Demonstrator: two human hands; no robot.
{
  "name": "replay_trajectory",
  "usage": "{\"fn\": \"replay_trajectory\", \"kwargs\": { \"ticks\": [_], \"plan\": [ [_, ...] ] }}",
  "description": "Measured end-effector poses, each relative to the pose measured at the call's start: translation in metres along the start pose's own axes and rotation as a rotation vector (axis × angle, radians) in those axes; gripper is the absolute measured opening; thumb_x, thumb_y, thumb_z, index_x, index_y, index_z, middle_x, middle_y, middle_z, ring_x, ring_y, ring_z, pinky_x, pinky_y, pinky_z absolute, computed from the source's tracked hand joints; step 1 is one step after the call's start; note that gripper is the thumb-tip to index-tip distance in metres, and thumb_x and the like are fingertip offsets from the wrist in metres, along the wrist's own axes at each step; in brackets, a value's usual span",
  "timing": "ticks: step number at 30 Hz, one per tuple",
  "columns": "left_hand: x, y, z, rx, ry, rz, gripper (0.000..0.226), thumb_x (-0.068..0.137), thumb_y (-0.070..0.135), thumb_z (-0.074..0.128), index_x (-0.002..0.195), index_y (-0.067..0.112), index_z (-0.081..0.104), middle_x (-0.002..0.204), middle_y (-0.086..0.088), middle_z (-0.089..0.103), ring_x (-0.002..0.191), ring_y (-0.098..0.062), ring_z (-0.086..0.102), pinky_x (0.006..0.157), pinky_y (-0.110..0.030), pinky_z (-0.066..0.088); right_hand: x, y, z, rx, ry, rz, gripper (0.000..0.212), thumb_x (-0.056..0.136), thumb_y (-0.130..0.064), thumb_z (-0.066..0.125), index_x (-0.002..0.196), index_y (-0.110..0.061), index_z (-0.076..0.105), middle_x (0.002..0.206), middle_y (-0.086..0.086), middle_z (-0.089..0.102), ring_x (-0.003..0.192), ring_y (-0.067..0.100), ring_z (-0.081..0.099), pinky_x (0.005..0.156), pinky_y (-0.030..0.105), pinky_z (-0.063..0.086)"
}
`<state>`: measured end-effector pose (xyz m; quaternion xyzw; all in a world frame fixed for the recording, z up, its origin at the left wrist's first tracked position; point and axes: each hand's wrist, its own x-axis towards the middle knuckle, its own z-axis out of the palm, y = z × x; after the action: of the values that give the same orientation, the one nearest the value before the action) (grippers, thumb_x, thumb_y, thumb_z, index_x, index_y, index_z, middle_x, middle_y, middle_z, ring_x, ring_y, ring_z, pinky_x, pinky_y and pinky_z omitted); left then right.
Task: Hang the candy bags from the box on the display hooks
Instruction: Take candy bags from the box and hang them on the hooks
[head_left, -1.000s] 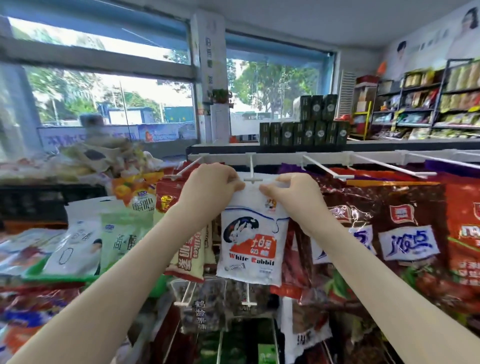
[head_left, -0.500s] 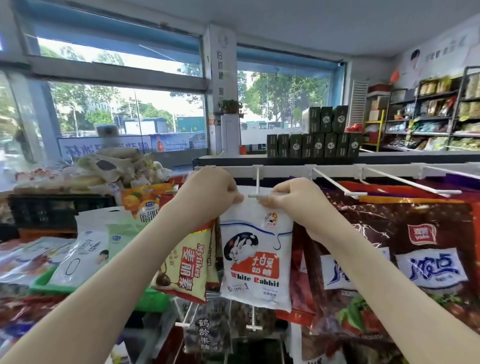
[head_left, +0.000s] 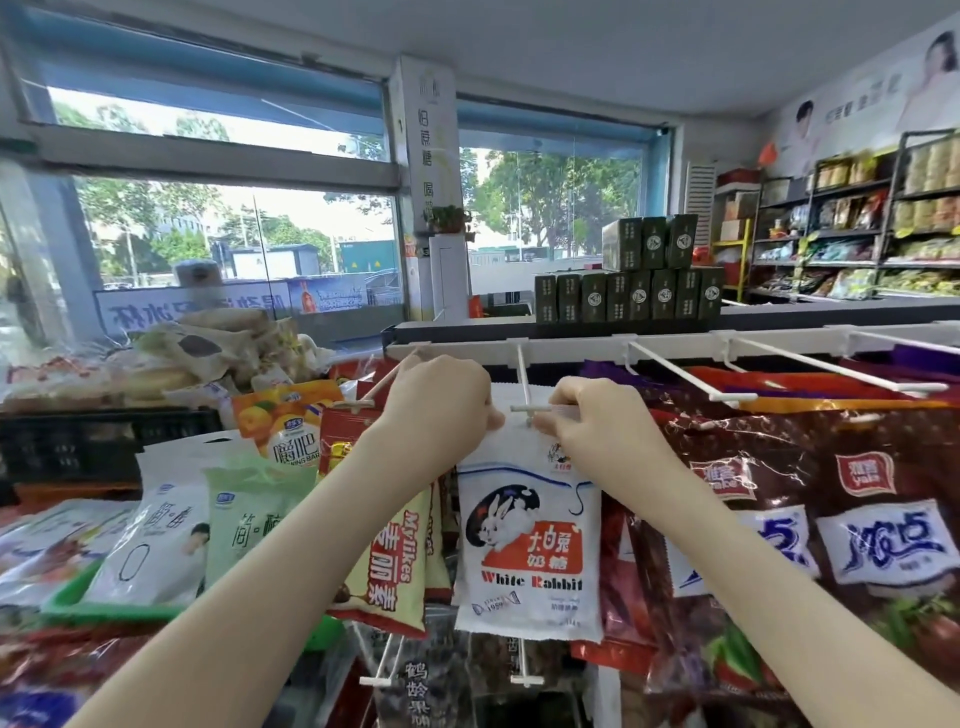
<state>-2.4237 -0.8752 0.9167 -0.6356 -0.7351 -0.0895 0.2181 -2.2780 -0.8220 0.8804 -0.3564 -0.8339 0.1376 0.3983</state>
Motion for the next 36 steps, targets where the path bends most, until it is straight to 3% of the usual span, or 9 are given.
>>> {"fn": "replay_trajectory", "kwargs": {
  "ticks": [5,8,10,13,15,20,28,33,36],
  "plan": [
    [0.011,0.000,0.005,0.016,0.009,-0.001,0.030,0.092,0.047,0.054,0.098,0.020,0.066,0.086,0.005,0.059,0.098,-0.019,0.058,0.094,-0.034,0.036,0.007,0.002,0.004,-0.506,0.185,-0.146,0.016,0.091,-0.033,0.053,0.093,-0.018,0.058,0.101,-0.004,0.050,0.102,0.016,0.035,0.078,0.030,0.022],
    [0.014,-0.001,0.007,0.013,0.067,0.032,0.036,0.091,0.043,0.057,0.115,0.017,0.057,0.112,-0.001,0.060,0.113,-0.023,0.049,0.100,-0.038,0.033,0.023,0.004,-0.005,-0.604,0.013,0.001,0.054,0.086,-0.057,0.050,0.125,-0.019,0.049,0.126,-0.001,0.048,0.121,0.021,0.032,0.094,0.036,0.023],
    [0.018,-0.003,0.006,0.001,0.013,0.093,0.052,0.090,0.038,0.059,0.134,0.016,0.042,0.135,-0.003,0.048,0.127,-0.024,0.040,0.109,-0.044,0.027,0.034,0.004,-0.008,-0.600,-0.144,0.070,0.061,0.087,-0.059,0.047,0.134,-0.021,0.045,0.131,0.001,0.050,0.126,0.022,0.033,0.098,0.038,0.022],
    [0.027,-0.008,0.004,-0.070,-0.246,0.130,0.060,0.096,0.034,0.050,0.148,0.019,0.025,0.150,-0.003,0.036,0.140,-0.024,0.029,0.117,-0.050,0.012,0.042,0.005,-0.009,-0.528,-0.280,0.074,0.048,0.091,-0.051,0.045,0.128,-0.021,0.053,0.128,0.002,0.057,0.124,0.021,0.043,0.105,0.041,0.018],
    [0.031,-0.011,0.004,-0.102,-0.345,0.122,0.054,0.096,0.035,0.045,0.145,0.017,0.030,0.145,-0.006,0.042,0.134,-0.026,0.037,0.115,-0.050,0.020,0.043,0.007,-0.011,-0.448,-0.299,0.059,0.045,0.091,-0.049,0.048,0.123,-0.019,0.058,0.123,0.000,0.061,0.118,0.020,0.048,0.107,0.044,0.018],
    [0.030,-0.006,0.000,-0.069,-0.305,0.188,0.046,0.091,0.045,0.050,0.124,0.013,0.049,0.113,-0.001,0.051,0.104,-0.020,0.048,0.093,-0.039,0.041,0.042,0.011,-0.011,-0.386,-0.287,0.009,0.033,0.091,-0.047,0.050,0.117,-0.027,0.056,0.112,-0.005,0.062,0.110,0.019,0.051,0.097,0.039,0.023],
    [0.023,-0.003,0.002,-0.165,-0.231,0.171,0.035,0.091,0.040,0.059,0.112,0.012,0.055,0.106,-0.003,0.057,0.088,-0.017,0.048,0.070,-0.028,0.035,0.036,0.008,-0.021,-0.284,-0.355,-0.044,0.032,0.088,-0.033,0.061,0.120,-0.028,0.057,0.114,-0.007,0.062,0.109,0.014,0.052,0.103,0.040,0.033],
    [0.022,-0.004,0.006,-0.181,-0.176,0.207,0.021,0.090,0.039,0.060,0.090,0.021,0.048,0.082,0.005,0.050,0.080,-0.016,0.046,0.063,-0.027,0.032,0.033,0.009,-0.014,-0.241,-0.238,-0.067,0.012,0.084,-0.030,0.065,0.094,-0.034,0.061,0.088,-0.012,0.066,0.098,0.013,0.052,0.093,0.035,0.024],
    [0.021,-0.006,0.008,-0.207,-0.129,0.205,0.019,0.089,0.040,0.060,0.092,0.022,0.054,0.071,0.011,0.043,0.077,-0.015,0.045,0.060,-0.027,0.030,0.031,0.008,-0.014,-0.154,-0.231,-0.054,0.011,0.082,-0.025,0.068,0.086,-0.032,0.061,0.077,-0.015,0.063,0.086,0.009,0.055,0.086,0.031,0.032]
  ]
}}
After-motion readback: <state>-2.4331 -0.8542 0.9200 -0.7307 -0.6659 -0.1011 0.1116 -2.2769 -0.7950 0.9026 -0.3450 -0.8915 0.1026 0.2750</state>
